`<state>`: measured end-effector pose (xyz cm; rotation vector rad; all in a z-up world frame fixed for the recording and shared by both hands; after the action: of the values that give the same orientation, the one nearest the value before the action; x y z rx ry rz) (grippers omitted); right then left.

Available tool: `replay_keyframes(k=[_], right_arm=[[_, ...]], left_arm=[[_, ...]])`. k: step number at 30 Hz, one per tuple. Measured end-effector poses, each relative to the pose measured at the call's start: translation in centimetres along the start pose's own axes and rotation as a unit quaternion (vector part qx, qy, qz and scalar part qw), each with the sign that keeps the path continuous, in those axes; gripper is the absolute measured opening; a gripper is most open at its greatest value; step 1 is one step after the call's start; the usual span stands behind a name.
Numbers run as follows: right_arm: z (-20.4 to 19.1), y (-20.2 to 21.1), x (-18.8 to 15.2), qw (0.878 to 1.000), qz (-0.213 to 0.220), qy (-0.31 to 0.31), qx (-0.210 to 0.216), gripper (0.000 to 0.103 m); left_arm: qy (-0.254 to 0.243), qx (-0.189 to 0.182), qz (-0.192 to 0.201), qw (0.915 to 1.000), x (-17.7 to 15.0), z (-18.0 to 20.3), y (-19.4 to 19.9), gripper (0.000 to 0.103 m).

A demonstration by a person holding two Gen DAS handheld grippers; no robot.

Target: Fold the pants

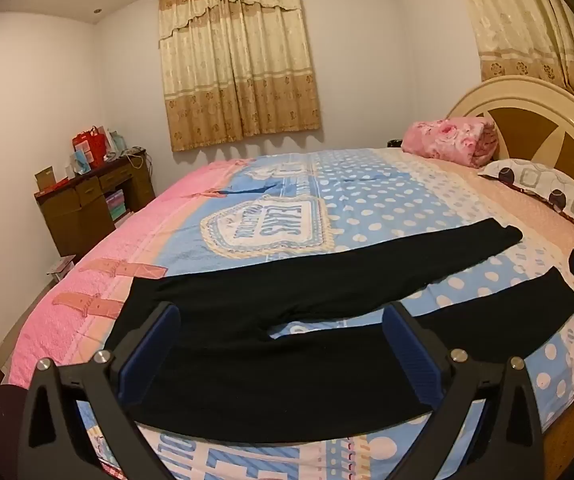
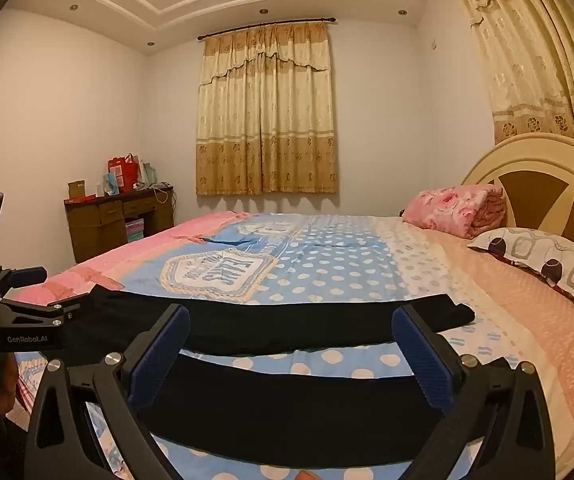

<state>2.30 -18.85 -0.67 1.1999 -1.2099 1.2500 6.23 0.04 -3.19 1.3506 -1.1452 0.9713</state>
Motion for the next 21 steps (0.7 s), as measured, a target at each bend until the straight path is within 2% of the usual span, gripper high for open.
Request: replay_keyframes(k=[3,5,21], right_arm=[[0.0,0.0,-0.1,1.0,-0.006,0.003,-0.001,0.102],[0.1,0.0,-0.1,1.0,-0.005,0.002,-0.002,0.102],[0.2,-0.1,-1.1,1.0,-0.008,0.001,0.0,0.102]], left_arm=[[0.006,0.003,-0.002,1.0,0.0,-0.2,-0.2,0.103],[-0.007,0.002,0.009,0.9999,0.1,-0.1,0.1,0.103],[0.003,0.002,0.001,1.0,-0.3,-0.5,0.1,0.103]])
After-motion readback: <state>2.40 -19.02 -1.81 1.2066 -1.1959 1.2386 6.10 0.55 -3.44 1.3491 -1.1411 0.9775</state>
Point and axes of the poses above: each gripper's, at about its wrist camera, not at the fingertips, and y roughly against the way its jaws point, z to its right, x to its top, the point moved 7 cm from there along -y, roughly the way its jaws point, and after that the axes turned 15 degrees about z, right-handed, at the moved point
